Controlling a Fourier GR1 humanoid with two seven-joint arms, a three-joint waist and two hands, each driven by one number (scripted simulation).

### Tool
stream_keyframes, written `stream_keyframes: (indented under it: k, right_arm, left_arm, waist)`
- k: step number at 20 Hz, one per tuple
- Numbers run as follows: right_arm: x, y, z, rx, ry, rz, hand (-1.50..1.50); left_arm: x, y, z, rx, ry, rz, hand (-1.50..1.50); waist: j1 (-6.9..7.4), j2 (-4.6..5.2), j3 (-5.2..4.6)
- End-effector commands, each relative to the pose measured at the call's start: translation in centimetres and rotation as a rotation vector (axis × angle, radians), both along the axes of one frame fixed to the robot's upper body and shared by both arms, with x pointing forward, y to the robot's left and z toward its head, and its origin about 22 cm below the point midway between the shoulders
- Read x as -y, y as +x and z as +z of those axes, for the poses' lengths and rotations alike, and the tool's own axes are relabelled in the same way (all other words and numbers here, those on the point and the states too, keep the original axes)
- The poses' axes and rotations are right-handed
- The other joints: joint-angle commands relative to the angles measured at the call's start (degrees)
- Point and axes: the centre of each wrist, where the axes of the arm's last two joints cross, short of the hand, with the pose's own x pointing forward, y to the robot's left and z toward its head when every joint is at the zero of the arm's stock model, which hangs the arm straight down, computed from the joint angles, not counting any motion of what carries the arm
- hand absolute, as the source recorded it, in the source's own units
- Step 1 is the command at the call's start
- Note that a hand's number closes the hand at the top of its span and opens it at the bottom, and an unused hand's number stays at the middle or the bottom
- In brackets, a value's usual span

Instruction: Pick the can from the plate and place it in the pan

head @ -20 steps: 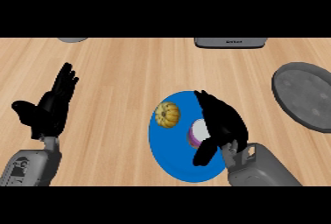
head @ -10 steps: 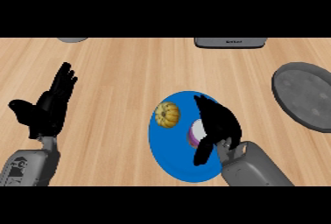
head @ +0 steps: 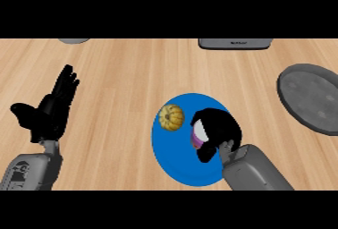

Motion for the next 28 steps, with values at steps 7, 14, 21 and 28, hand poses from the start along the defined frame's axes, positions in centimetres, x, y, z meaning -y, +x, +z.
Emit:
stream_keyframes:
  k: [7, 14, 21, 28]
  right_arm:
    - [1.7, 0.3, -0.7, 0.02, -0.038, 0.024, 1.5]
    - [-3.3, 3.0, -1.3, 0.067, -0.056, -0.247, 1.5]
    - [-3.4, 3.2, 4.9, 0.54, -0.14, -0.328, 1.5]
    - [-0.5, 1.6, 9.0, 0.761, -0.083, -0.469, 1.5]
  left_arm:
    - [1.5, -1.2, 0.2, 0.001, 0.01, -0.007, 0.0]
    - [1.4, 1.0, 1.6, 0.008, -0.003, -0.015, 0.0]
    - [-0.7, -0.2, -0.2, -0.002, 0.004, -0.002, 0.0]
    - [0.9, -0.4, -0.1, 0.017, 0.008, 0.002, 0.0]
  waist:
    - [0.04, 0.06, 0.06]
    - [0.65, 0.25, 0.07]
    - [-0.01, -0.17, 0.02]
    - [-0.68, -0.18, 0.05]
